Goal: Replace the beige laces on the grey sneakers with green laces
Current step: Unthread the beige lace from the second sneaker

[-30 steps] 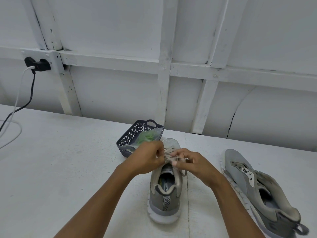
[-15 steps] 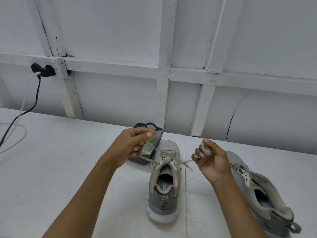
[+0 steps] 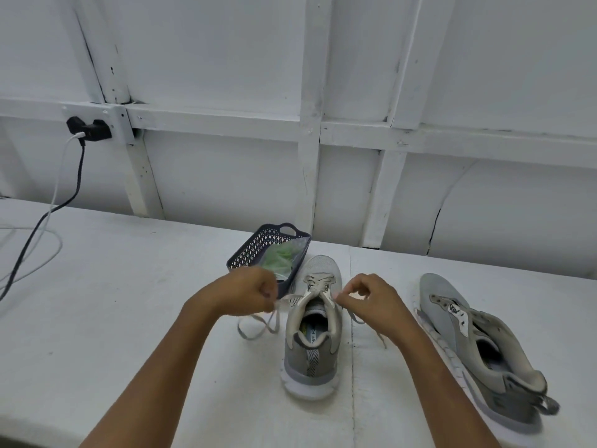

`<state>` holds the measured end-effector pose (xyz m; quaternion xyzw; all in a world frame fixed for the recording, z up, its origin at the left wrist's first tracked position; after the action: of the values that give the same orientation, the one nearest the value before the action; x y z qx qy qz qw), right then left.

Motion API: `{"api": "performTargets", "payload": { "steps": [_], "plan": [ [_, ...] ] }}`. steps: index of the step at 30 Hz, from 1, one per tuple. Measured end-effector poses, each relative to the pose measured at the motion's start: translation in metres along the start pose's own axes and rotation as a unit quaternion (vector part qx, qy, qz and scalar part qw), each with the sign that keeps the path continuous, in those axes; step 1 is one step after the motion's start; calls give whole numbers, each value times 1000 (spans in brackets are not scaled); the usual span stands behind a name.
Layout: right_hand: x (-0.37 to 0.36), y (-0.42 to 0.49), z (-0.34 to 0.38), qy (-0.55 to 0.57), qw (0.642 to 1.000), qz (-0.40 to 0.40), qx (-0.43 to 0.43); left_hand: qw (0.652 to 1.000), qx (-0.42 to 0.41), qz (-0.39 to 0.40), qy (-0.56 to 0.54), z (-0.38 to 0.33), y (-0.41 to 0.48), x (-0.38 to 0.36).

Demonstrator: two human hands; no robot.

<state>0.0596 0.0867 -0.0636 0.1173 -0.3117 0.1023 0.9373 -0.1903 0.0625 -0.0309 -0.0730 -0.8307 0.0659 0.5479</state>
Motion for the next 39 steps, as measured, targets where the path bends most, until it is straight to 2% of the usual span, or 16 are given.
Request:
{"api": "performTargets", "payload": {
  "steps": [3, 6, 9, 15, 22, 27, 35, 37, 39],
  "plan": [
    [-9, 0, 12, -74, 997, -7, 30, 998, -27, -48, -23, -21, 3, -12],
    [-19, 2, 19, -189, 982, 16, 20, 998, -27, -50, 33, -34, 11, -29],
    [-19, 0, 18, -173, 985, -4, 15, 998, -16, -57, 38, -36, 14, -36],
    [-4, -7, 10, -124, 991, -36, 37, 998, -20, -49, -30, -33, 9, -37],
    [6, -17, 7, -128, 988, -49, 67, 995, -24, -34, -87, -34, 7, -37],
    [5, -17, 9, -174, 979, 19, 99, 996, -21, -73, -55, -38, 4, -43],
    [-5, -9, 15, -289, 949, 27, 126, 998, -26, -26, -57, -51, 5, -50],
    [-10, -5, 13, -267, 955, 10, 127, 997, -23, -21, -69, -50, 7, -50],
    [-12, -3, 11, -200, 972, -15, 119, 996, -22, -15, -88, -48, 8, -49]
  ]
}}
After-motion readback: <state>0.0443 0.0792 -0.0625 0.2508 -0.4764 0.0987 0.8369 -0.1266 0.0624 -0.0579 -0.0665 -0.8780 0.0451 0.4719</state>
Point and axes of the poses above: each hand's wrist, its own y-axis towards the middle knuckle, its own x-axis out of the back of the hand, z = x × y, the point moved 2 cm from there along y, towards the middle knuckle, and after that the axes turned 9 degrees about x, right-handed, at the moved point
